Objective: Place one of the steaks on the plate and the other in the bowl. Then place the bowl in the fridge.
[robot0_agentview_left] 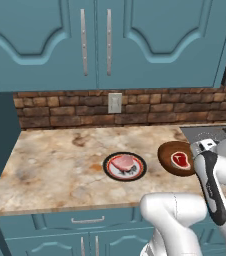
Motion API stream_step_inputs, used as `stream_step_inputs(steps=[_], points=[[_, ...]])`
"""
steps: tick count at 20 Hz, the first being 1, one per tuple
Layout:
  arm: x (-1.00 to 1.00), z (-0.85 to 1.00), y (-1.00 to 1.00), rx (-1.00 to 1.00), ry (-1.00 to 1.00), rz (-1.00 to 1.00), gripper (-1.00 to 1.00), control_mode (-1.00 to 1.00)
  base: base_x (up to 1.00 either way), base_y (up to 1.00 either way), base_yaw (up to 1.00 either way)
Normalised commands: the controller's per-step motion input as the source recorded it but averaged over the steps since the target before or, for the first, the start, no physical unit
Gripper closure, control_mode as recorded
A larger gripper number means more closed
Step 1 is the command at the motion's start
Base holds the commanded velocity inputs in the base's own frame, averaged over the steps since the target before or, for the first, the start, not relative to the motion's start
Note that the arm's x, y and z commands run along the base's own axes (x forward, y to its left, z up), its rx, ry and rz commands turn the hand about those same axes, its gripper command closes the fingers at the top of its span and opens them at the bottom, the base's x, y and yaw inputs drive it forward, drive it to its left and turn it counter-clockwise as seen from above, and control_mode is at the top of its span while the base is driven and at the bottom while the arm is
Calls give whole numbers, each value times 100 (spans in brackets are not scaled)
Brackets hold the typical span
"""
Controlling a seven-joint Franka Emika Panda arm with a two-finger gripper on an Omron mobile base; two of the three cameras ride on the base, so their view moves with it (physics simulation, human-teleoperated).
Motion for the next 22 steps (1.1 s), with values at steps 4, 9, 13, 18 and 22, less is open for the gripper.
stream_step_inputs(steps=[4, 9, 13, 18, 22], points=[[25, -33, 0, 2, 0, 0, -100, -100, 0, 0, 0], [22, -33, 0, 0, 0, -1, -100, -100, 0, 0, 0], [16, -33, 0, 0, 0, 0, -100, -100, 0, 0, 0], [7, -18, 0, 0, 0, 0, 100, -100, 0, 0, 0], [0, 0, 5, 0, 0, 0, 100, -100, 0, 0, 0]])
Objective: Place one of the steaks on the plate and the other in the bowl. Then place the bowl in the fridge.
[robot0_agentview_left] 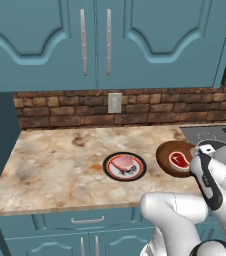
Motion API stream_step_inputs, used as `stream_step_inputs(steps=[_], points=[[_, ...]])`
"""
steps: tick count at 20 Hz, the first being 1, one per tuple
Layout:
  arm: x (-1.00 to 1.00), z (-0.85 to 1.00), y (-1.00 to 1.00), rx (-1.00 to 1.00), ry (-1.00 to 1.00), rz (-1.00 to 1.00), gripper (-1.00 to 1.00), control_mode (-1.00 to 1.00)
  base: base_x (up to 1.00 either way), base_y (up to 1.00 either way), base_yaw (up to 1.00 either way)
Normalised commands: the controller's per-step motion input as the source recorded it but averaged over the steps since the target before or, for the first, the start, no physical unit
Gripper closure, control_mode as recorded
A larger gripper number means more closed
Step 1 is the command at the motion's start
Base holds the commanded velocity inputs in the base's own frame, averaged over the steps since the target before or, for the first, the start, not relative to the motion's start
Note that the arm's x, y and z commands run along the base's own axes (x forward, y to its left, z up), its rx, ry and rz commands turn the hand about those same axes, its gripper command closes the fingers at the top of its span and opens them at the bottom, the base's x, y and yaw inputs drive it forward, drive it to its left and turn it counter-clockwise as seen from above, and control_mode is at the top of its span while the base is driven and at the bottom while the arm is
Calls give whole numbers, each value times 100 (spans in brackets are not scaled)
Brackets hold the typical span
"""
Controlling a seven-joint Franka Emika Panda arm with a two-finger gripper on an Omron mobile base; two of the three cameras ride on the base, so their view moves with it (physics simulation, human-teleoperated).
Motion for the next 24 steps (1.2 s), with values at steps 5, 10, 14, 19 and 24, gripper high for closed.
stream_step_inputs(steps=[5, 10, 14, 19, 24], points=[[0, 0, 45, -4, 0, 5, 100, -100, 0, 0, 0], [-21, 10, 13, -2, -2, 3, 100, -100, 0, 0, 0], [-69, 59, -4, 0, -13, 0, 100, -100, 0, 0, 0], [-68, 76, -1, 0, -9, 0, 100, -100, 0, 0, 0], [-50, 98, -8, 1, -2, 0, 100, -100, 0, 0, 0]])
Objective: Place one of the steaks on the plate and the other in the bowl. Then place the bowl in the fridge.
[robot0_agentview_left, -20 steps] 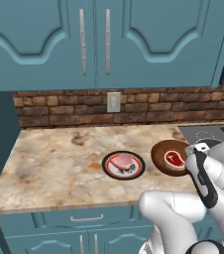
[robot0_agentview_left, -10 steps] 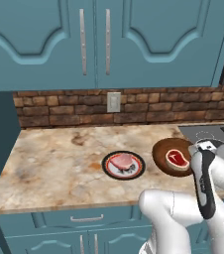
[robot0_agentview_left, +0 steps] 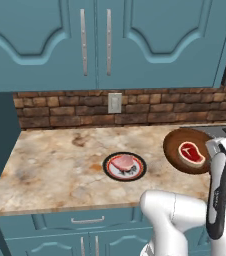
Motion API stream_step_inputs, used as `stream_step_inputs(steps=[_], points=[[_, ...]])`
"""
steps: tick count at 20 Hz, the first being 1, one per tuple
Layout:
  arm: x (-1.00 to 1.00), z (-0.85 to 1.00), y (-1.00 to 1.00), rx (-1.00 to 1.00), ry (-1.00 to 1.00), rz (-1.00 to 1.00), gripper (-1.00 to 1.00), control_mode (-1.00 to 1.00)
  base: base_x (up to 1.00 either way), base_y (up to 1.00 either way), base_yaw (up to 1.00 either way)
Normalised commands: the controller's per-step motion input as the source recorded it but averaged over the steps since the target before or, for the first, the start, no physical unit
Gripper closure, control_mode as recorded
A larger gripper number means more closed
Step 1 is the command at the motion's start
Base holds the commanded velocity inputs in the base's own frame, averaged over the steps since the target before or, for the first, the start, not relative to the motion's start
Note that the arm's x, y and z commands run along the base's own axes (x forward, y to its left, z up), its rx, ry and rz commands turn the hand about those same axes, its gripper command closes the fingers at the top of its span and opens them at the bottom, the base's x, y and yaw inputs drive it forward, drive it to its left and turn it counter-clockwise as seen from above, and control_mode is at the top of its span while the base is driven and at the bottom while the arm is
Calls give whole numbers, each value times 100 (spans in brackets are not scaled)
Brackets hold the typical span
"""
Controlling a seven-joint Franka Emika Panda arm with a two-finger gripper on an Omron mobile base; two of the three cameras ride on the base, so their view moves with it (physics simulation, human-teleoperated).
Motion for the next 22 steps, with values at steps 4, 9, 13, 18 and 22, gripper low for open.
stream_step_inputs(steps=[4, 9, 13, 18, 22], points=[[-38, 99, -10, 2, 2, 1, 100, -100, 0, 0, 0], [-46, 72, 0, 0, 15, 6, 100, -100, 0, 0, 0], [-53, 24, 17, -6, 6, 1, 100, -100, 0, 0, 0], [-38, 0, 30, -9, 0, -2, 100, -100, 0, 0, 0], [3, -3, 13, 0, 0, -1, 100, -100, 0, 0, 0]])
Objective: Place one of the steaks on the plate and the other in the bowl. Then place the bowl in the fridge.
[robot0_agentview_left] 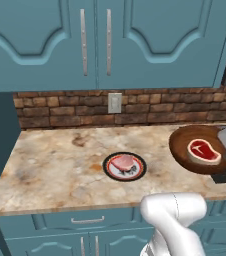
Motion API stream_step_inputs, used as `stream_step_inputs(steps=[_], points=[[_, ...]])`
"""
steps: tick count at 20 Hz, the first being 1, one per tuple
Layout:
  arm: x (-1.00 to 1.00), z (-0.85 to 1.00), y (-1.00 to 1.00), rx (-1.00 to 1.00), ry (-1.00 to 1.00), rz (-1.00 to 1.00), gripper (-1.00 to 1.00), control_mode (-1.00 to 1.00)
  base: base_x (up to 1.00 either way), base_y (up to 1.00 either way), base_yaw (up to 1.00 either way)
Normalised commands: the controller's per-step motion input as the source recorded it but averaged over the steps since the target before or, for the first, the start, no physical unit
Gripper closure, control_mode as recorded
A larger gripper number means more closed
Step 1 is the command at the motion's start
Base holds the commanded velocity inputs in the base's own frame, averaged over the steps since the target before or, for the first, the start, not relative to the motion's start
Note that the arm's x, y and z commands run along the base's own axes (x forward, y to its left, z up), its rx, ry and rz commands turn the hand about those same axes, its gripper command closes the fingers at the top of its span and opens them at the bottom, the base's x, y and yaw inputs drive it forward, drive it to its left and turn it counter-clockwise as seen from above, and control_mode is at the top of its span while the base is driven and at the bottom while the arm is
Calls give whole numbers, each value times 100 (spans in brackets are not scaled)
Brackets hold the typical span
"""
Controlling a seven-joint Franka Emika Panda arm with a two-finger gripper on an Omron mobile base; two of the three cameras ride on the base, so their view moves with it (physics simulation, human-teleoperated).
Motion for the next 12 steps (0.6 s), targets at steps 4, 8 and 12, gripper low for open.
stream_step_inputs(steps=[4, 8, 12], points=[[0, 0, 0, 0, 0, 0, 100, 100, -19, 0, 0], [0, 0, 0, 0, 0, 0, 100, 100, -87, 0, 0], [0, 0, 0, 0, 0, 0, 100, 100, -100, 0, 0]])
